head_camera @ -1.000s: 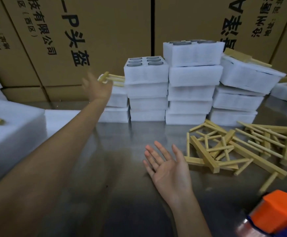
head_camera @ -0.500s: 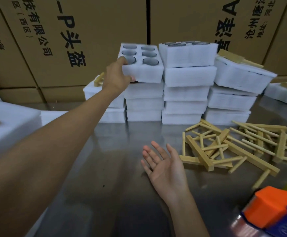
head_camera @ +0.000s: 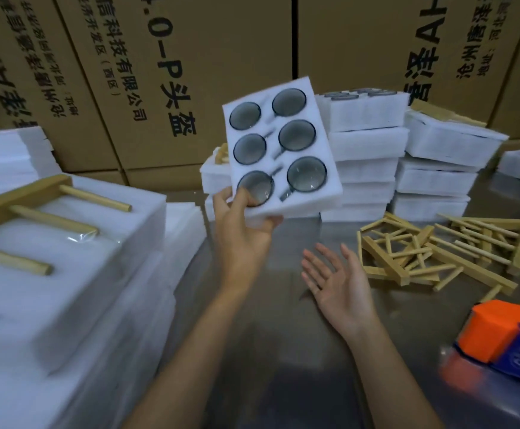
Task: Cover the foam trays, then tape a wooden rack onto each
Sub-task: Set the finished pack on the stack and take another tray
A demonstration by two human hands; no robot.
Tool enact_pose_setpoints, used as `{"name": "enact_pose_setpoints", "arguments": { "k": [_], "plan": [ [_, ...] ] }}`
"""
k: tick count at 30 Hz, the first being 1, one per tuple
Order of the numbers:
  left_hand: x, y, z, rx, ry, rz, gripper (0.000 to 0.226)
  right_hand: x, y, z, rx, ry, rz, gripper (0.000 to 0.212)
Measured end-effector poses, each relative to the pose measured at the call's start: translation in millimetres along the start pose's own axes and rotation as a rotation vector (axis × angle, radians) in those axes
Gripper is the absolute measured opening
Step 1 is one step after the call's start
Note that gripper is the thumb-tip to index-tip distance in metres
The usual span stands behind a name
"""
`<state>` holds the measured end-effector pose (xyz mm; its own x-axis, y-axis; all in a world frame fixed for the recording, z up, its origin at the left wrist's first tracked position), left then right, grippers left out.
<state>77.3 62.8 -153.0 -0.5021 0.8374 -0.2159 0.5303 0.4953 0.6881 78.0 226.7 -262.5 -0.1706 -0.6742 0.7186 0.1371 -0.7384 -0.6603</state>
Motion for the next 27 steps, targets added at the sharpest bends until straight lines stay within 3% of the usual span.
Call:
{"name": "enact_pose_setpoints", "arguments": {
  "k": [5, 11, 15, 22, 25, 27],
  "plan": [
    [-11, -7, 62, 0.014, -0.032, -0.034, 0.048, -6, -4, 22, -0.106, 0.030, -0.026, 0.040],
    [-15, -34, 101, -0.048, -0.204, 0.032, 0.062, -4, -7, 40, -0.145, -0.057, 0.030, 0.058],
    [-16, -49, 101, -0.224, -0.311, 0.034, 0.050, 0, -4, 41, -0.163, -0.138, 0.170, 0.044],
    [-26, -55, 100, -0.304, -0.442, 0.112, 0.042, -7, -3, 38, -0.215, -0.025, 0.387, 0.036],
    [-28, -48, 90, -0.433, -0.334, 0.199, 0.040, -10, -4, 36, -0.239, 0.018, 0.393, 0.037],
    [-27, -49, 69, -0.426, -0.179, 0.058, 0.043, -9, -4, 36, -0.260, 0.038, 0.392, 0.036]
  ]
}}
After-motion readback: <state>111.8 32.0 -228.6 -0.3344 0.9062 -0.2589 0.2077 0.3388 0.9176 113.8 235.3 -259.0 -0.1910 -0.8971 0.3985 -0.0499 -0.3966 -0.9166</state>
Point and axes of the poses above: each hand's wrist, its own z-axis away from the middle knuckle, its own x-axis out of the palm, y = z × x, the point moved 3 cm from there along -z, towards the middle knuckle, and after that the axes turned 3 degrees about z, right-handed, at the moved point
